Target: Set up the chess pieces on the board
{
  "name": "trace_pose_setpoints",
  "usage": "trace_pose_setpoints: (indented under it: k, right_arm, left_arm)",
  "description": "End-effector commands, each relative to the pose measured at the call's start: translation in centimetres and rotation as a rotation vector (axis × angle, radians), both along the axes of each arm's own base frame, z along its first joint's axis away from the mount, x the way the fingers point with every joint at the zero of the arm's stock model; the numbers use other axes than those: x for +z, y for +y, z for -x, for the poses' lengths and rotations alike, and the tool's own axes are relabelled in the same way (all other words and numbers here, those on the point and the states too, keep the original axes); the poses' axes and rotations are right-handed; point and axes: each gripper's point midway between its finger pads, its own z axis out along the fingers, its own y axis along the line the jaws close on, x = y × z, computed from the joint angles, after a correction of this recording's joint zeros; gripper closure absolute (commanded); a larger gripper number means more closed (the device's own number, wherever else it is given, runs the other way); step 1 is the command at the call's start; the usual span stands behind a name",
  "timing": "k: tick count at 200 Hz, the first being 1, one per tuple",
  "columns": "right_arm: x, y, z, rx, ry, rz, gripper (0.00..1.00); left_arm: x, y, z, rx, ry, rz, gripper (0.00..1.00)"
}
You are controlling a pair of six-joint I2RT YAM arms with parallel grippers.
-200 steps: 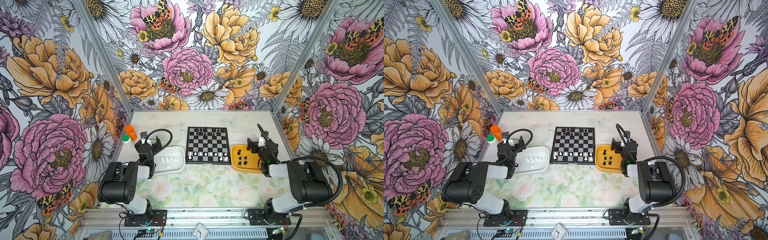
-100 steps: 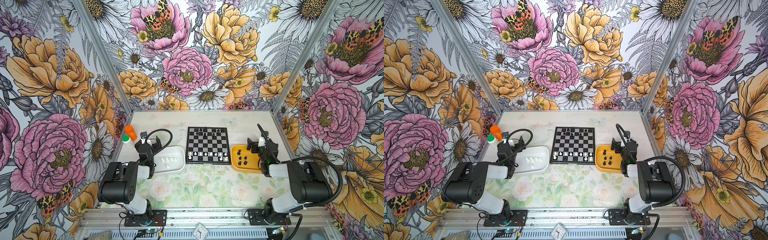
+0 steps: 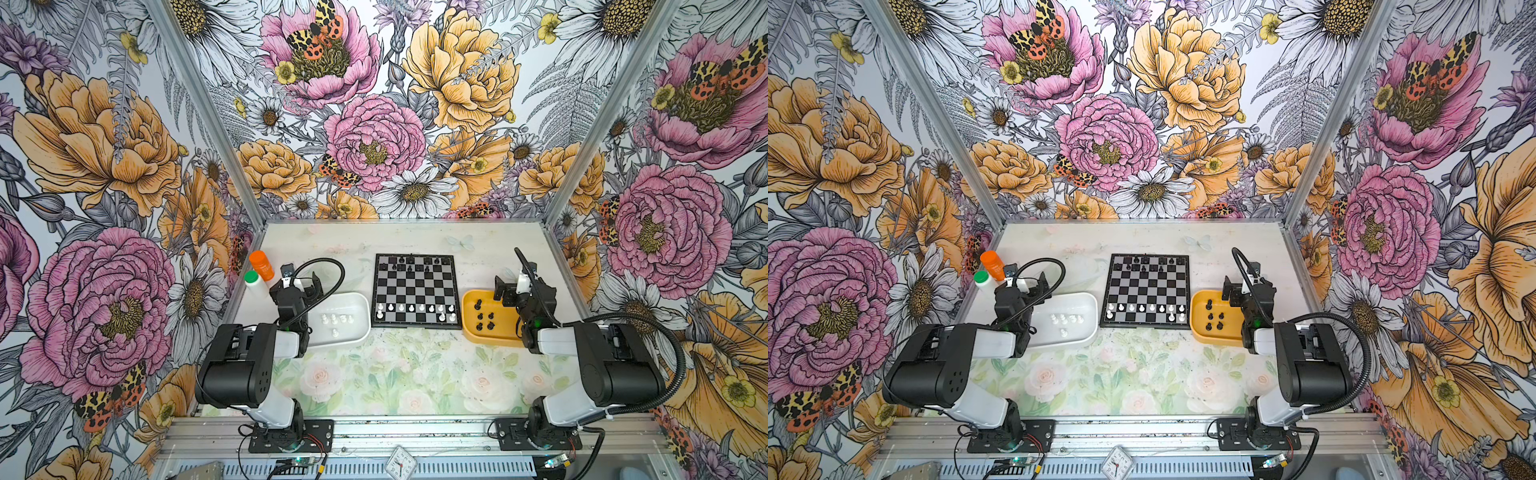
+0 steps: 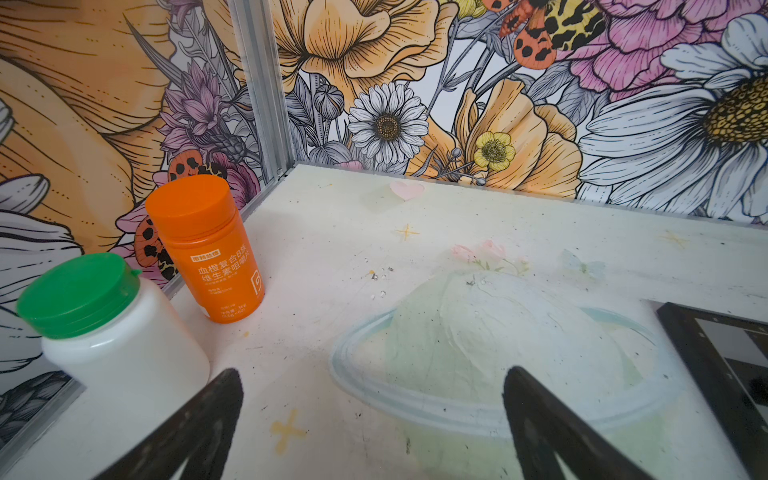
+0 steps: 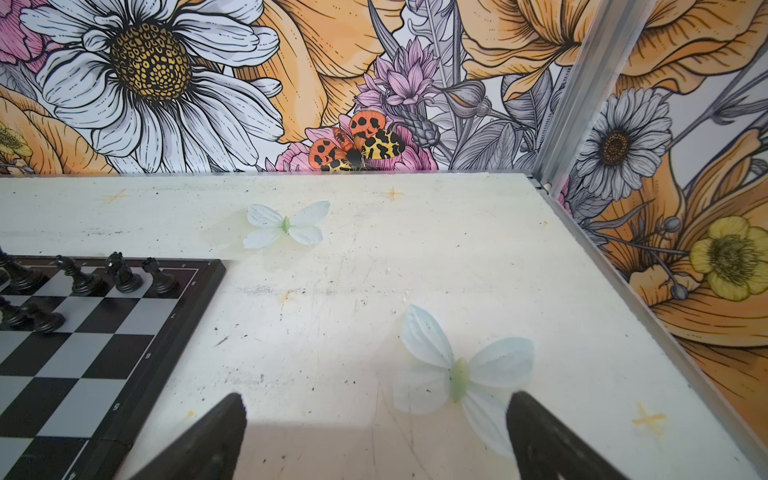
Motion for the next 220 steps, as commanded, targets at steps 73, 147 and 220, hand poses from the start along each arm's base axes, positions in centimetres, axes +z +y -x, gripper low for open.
trace_pose_setpoints:
  k: [73,147,220]
  right_arm:
    - [0.6,0.0,-0.3,-0.009,-0.019,0.000,0.00]
    - [0.9,0.1,-0.2,-0.052,-0.021,0.045,0.01]
    - [10.7,-3.3,1.8,-0.401,0.185,-0.026,0.00]
  left_arm:
    - [0.7,0.0,-0.1,0.002,-0.027,-0.014,0.01]
    - [0.7,-0.1,-0.1,0.003,-0.027,-0.013,0.01]
    - [6.8,-0.2,-1.6,0.079,0.097,-0.107,0.01]
